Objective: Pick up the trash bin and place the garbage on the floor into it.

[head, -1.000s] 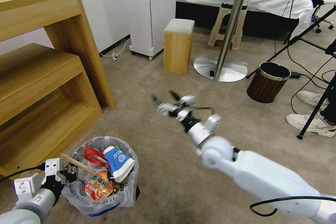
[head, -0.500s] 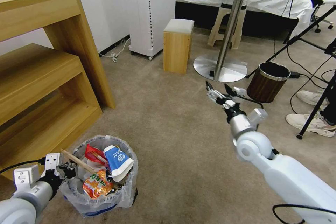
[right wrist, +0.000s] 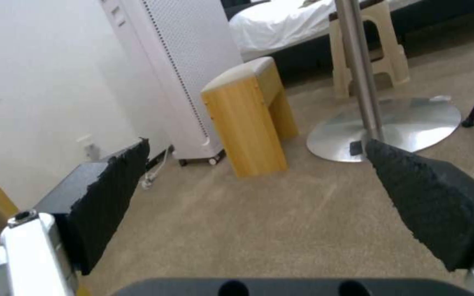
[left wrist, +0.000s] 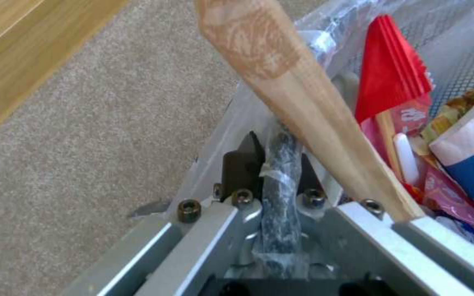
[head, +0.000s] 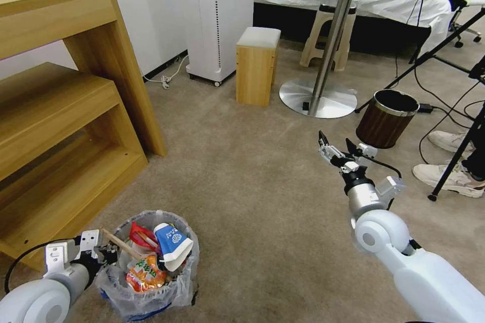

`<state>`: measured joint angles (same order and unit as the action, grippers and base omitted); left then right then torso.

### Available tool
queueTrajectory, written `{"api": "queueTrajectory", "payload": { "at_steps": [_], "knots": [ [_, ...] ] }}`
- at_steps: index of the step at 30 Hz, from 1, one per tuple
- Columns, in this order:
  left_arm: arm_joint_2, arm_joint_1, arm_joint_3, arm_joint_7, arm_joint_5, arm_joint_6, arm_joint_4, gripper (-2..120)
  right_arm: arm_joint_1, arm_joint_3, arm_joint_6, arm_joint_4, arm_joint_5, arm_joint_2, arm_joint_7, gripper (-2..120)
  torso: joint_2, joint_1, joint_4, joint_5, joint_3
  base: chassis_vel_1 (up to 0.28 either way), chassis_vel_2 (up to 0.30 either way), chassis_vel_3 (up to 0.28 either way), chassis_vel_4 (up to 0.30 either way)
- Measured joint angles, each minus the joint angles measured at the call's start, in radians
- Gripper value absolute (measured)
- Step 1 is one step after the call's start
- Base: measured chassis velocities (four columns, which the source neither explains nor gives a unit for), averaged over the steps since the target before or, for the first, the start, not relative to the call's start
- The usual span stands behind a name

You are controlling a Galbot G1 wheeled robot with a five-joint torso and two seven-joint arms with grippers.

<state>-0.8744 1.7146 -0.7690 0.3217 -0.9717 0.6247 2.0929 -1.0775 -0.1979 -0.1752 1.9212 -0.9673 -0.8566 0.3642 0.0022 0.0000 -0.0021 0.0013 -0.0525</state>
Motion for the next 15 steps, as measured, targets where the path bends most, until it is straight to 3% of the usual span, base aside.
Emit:
{"api": "queueTrajectory", "payload": {
  "at_steps": [13,15],
  "knots": [
    [-0.006,-0.021,0.006,-0.004,0.005,-0.023,-0.064,1,0.003,0.018,0.001,-0.019,0.026,-0.032,0.009,100,0.000,0.000,-0.0002,-0.0002,0.000,0.000,0.000,0.000,0.000],
    [-0.010,-0.018,0.008,0.000,0.027,-0.032,-0.073,12,0.000,0.020,-0.001,-0.027,0.032,-0.038,0.009,100,0.000,0.000,-0.0008,-0.0017,0.000,0.000,0.000,0.000,0.000]
  ]
}}
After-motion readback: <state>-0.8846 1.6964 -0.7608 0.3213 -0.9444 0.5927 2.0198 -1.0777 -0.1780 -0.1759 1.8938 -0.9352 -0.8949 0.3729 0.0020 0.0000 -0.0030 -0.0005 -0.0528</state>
